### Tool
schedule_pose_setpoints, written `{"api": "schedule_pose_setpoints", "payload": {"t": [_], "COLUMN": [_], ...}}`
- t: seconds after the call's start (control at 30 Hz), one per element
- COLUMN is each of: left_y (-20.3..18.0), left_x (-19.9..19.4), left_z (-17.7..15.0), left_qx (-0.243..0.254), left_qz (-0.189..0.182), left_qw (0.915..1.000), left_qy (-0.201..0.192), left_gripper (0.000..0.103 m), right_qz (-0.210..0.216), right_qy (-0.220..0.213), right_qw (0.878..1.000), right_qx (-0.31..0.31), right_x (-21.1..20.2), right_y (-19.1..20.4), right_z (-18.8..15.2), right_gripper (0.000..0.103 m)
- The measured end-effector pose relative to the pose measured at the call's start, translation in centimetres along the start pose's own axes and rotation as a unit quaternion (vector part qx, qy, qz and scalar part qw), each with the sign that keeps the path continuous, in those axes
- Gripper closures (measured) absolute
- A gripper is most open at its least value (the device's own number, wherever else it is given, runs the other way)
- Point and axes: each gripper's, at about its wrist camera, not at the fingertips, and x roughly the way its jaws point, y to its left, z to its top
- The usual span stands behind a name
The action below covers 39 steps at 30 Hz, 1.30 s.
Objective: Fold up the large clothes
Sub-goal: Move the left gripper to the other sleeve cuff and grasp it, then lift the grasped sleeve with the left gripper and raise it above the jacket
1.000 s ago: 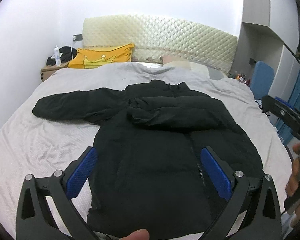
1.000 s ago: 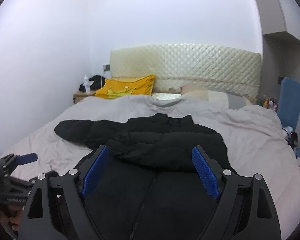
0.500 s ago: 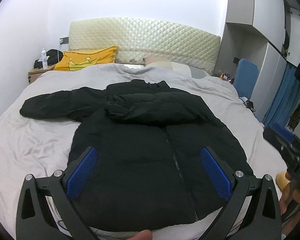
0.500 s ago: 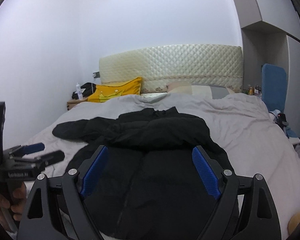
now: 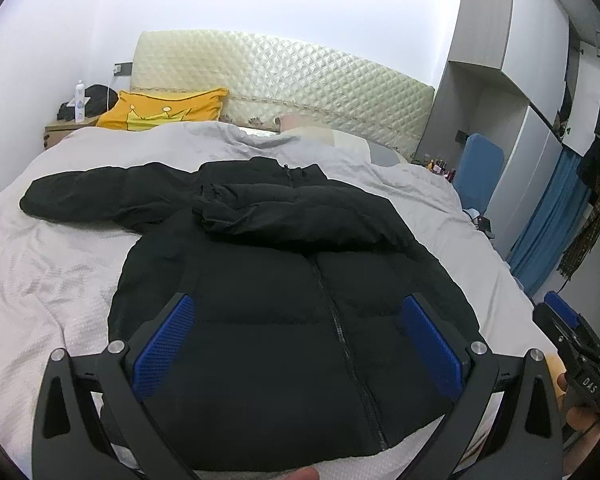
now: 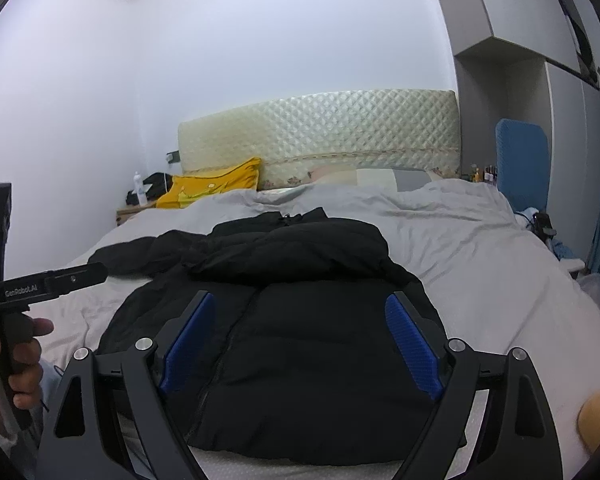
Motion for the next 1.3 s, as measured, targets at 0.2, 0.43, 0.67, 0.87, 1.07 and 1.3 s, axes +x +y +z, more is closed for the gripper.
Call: {"api": "schedule_pose_setpoints", "payload": {"t": [0.2,0.43,0.67,0.87,1.07,1.3], "left_y": [3.1,8.5,16.0,23.9,32.0,42.0], "left_x": [1.8,4.9,8.5,11.5,14.6,16.9], "left_z": [2.8,10.3,15.7,17.7,16.4,11.6], "left_qx": [-0.004,-0.025,-0.072,-0.126,-0.191,-0.317], "left_qz": [-0.008,-0.016,0.026,0.068,0.106,0.106], "left_qw": [0.9996,0.9991,0.9961,0.9880,0.9731,0.9391], "left_qy": [0.025,0.031,0.045,0.056,0.074,0.080], "left_gripper": [0.000,0.000,0.000,0.000,0.000,0.000], "right_qz": [-0.007,-0.020,-0.019,-0.030,-0.042,-0.048], "right_qy": [-0.004,-0.011,-0.017,-0.007,0.013,0.047], "right_qw": [1.000,1.000,0.999,0.999,0.998,0.997], "right_qx": [0.011,0.010,0.024,0.034,0.048,0.046], "right_x": [0.0,0.8,1.2,2.0,3.3,5.5], "right_y": [-0.9,-0.9,-1.8,-2.6,-3.3,-3.0], "right_z": [-0.3,-0.5,-0.6,-0.8,-1.1,-1.4], "right_gripper": [0.000,0.000,0.000,0.000,0.000,0.000]}}
